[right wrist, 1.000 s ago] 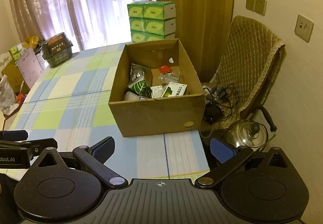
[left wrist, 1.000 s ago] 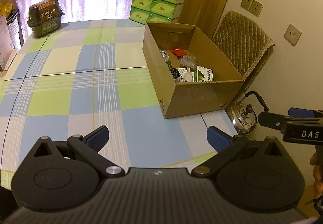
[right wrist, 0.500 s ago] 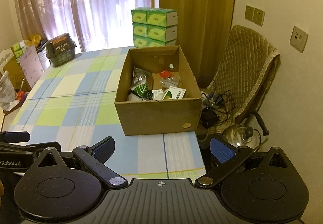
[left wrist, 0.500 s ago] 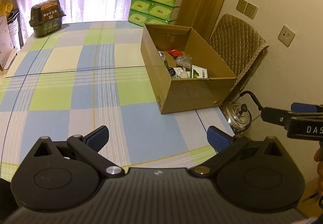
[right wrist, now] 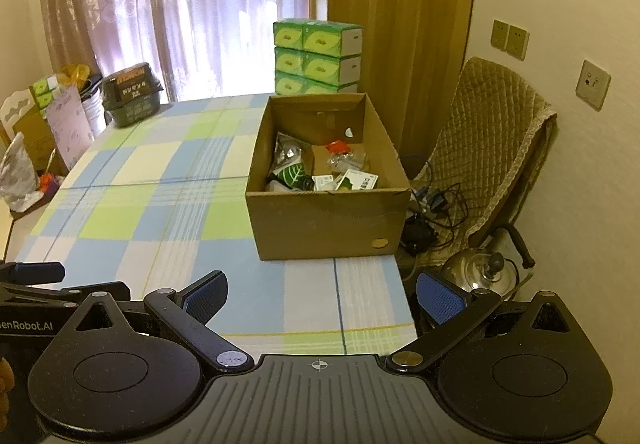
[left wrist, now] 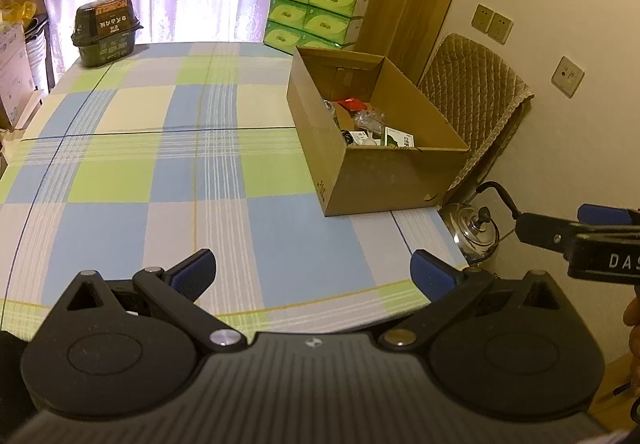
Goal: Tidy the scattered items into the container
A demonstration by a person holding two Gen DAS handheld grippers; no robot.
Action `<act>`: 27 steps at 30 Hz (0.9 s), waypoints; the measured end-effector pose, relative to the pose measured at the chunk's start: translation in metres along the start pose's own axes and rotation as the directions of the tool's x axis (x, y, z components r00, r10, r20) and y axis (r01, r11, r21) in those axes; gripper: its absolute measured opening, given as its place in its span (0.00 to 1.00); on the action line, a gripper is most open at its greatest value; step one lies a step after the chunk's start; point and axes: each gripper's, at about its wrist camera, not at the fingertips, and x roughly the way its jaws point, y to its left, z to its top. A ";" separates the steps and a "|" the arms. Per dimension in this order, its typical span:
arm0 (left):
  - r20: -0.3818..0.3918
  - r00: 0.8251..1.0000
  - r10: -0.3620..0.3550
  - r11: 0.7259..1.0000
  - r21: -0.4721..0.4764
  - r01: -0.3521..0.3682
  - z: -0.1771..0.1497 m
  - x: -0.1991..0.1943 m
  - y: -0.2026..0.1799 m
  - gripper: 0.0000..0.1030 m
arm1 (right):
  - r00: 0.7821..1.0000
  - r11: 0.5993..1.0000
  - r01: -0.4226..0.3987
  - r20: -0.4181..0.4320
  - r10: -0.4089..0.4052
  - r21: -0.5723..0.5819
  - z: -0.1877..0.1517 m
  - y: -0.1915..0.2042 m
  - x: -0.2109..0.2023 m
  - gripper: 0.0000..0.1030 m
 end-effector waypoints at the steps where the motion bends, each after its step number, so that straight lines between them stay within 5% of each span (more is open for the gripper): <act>1: 0.001 1.000 0.002 1.000 0.000 -0.002 -0.001 -0.001 0.000 0.99 | 1.000 1.000 -0.001 0.000 0.001 0.001 -0.001 0.000 0.000 1.00; 27: 0.013 1.000 0.012 1.000 -0.009 -0.012 -0.005 -0.005 -0.001 0.99 | 1.000 0.999 -0.026 0.009 0.025 0.026 -0.006 0.000 0.000 1.00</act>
